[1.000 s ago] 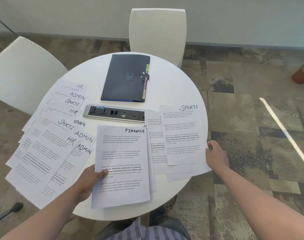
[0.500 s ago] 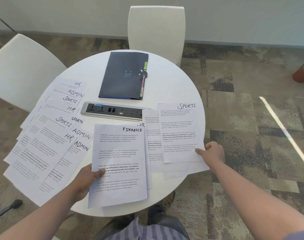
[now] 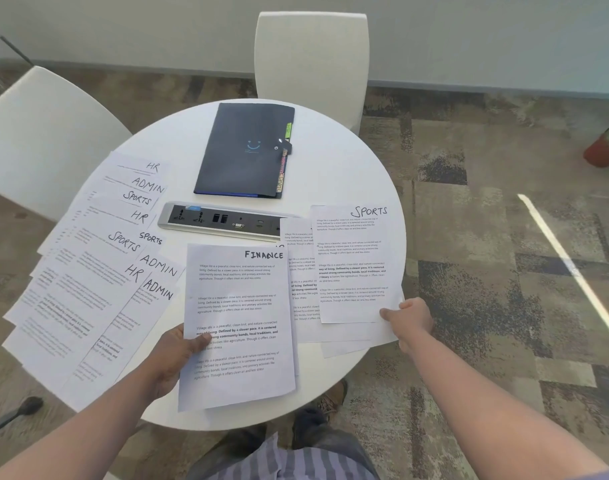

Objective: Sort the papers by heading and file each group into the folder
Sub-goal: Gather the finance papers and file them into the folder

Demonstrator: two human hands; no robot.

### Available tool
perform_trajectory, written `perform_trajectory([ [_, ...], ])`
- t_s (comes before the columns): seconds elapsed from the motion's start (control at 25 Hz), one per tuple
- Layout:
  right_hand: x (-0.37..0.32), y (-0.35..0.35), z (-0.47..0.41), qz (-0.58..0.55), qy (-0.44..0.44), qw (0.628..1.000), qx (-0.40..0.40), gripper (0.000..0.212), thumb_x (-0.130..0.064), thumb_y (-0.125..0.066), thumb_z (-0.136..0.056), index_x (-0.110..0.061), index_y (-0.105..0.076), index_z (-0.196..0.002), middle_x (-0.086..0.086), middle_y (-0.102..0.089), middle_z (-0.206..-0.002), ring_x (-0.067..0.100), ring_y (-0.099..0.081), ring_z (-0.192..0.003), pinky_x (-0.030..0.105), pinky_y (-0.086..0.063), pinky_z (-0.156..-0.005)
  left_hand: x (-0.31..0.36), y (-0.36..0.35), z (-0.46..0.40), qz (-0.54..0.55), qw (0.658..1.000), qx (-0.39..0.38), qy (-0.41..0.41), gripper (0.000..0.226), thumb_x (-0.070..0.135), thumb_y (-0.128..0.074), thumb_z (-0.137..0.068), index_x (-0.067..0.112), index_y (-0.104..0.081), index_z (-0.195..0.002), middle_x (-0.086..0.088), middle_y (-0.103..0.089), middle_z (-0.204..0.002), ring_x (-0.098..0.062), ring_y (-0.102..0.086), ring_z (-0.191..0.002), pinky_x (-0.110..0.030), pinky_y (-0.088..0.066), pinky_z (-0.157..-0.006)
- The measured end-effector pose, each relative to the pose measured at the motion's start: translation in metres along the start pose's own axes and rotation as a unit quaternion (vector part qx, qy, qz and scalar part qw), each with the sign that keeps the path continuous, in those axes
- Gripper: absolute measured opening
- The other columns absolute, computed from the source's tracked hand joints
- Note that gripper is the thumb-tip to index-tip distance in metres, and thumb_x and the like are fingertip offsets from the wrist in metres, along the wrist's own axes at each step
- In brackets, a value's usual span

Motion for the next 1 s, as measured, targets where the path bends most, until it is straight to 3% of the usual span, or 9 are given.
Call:
perform_trajectory([
  [0.12,0.008,-0.004,-0.005,-0.04,-0.026,0.999,-0.015,0.037,-0.011,-0.082,-0.084,-0.005,-0.057,-0.111,0.01,-0.058,-0.107,0.031,-0.057,-0.1,0.043,-0.053,-0.085,0.0,-0.002,0.001,-0.002,1.0,0.002,-0.002,0.032,0.002,-0.064,-0.097,0.004,-0.063,-0.129,-0.02,-0.075,-0.115,-0.045,-0.07,-0.107,-0.057,-0.057,-0.09],
  [0.2,0.016,-0.009,-0.009,-0.087,-0.045,0.994,-0.04,0.033,-0.007,-0.083,-0.083,-0.002,-0.056,-0.102,0.011,-0.058,-0.101,0.027,-0.056,-0.083,0.038,-0.052,-0.069,0.0,-0.003,0.001,-0.005,1.0,0.002,-0.001,0.031,0.002,-0.064,-0.097,0.004,-0.063,-0.128,-0.019,-0.075,-0.115,-0.044,-0.071,-0.106,-0.056,-0.057,-0.09],
  [0.28,0.025,-0.013,-0.015,-0.115,-0.067,0.989,-0.059,0.034,-0.008,-0.085,-0.081,-0.008,-0.052,-0.081,0.01,-0.058,-0.089,0.02,-0.045,-0.06,0.029,-0.041,-0.046,0.001,-0.004,0.002,-0.007,1.0,-0.001,-0.001,0.032,0.002,-0.064,-0.097,0.004,-0.063,-0.129,-0.019,-0.075,-0.115,-0.044,-0.071,-0.106,-0.057,-0.057,-0.091],
  [0.36,0.034,-0.016,-0.019,-0.122,-0.082,0.986,-0.073,0.043,-0.013,-0.088,-0.079,-0.014,-0.046,-0.071,0.008,-0.054,-0.08,0.015,-0.037,-0.053,0.025,-0.033,-0.039,0.001,-0.005,0.002,-0.01,1.0,-0.001,-0.004,0.032,0.002,-0.064,-0.097,0.004,-0.063,-0.129,-0.019,-0.075,-0.115,-0.044,-0.071,-0.107,-0.056,-0.057,-0.09],
  [0.56,0.041,-0.015,-0.023,-0.114,-0.093,0.986,-0.083,0.031,-0.016,-0.085,-0.083,-0.016,-0.054,-0.076,0.005,-0.053,-0.077,0.017,-0.038,-0.057,0.028,-0.033,-0.047,0.003,-0.011,0.002,-0.011,1.0,-0.004,-0.005,0.032,0.002,-0.063,-0.097,0.005,-0.063,-0.129,-0.019,-0.075,-0.116,-0.044,-0.071,-0.107,-0.055,-0.058,-0.089],
  [0.8,0.036,-0.017,-0.021,-0.105,-0.079,0.987,-0.097,0.02,-0.013,-0.079,-0.09,-0.007,-0.061,-0.096,0.004,-0.056,-0.08,0.015,-0.043,-0.059,0.029,-0.036,-0.049,0.006,-0.015,0.0,-0.013,1.0,-0.007,-0.01,0.032,0.002,-0.064,-0.098,0.003,-0.062,-0.129,-0.02,-0.075,-0.117,-0.045,-0.07,-0.109,-0.059,-0.056,-0.094],
  [1.0,-0.001,0.021,-0.01,-0.075,0.03,0.997,0.012,0.006,-0.014,-0.055,-0.102,-0.013,-0.058,-0.097,0.009,-0.068,-0.095,0.025,-0.07,-0.08,0.043,-0.062,-0.069,0.01,-0.013,-0.001,0.005,1.0,0.002,-0.016,0.033,0.004,-0.066,-0.097,0.003,-0.061,-0.13,-0.019,-0.075,-0.117,-0.044,-0.07,-0.108,-0.057,-0.057,-0.091],
])
Point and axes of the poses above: each hand's wrist, its own z-axis away from the middle knuckle, its own y-axis out of the back of the hand, x = y × z, the point moved 10 cm from there along -z, towards the middle knuckle
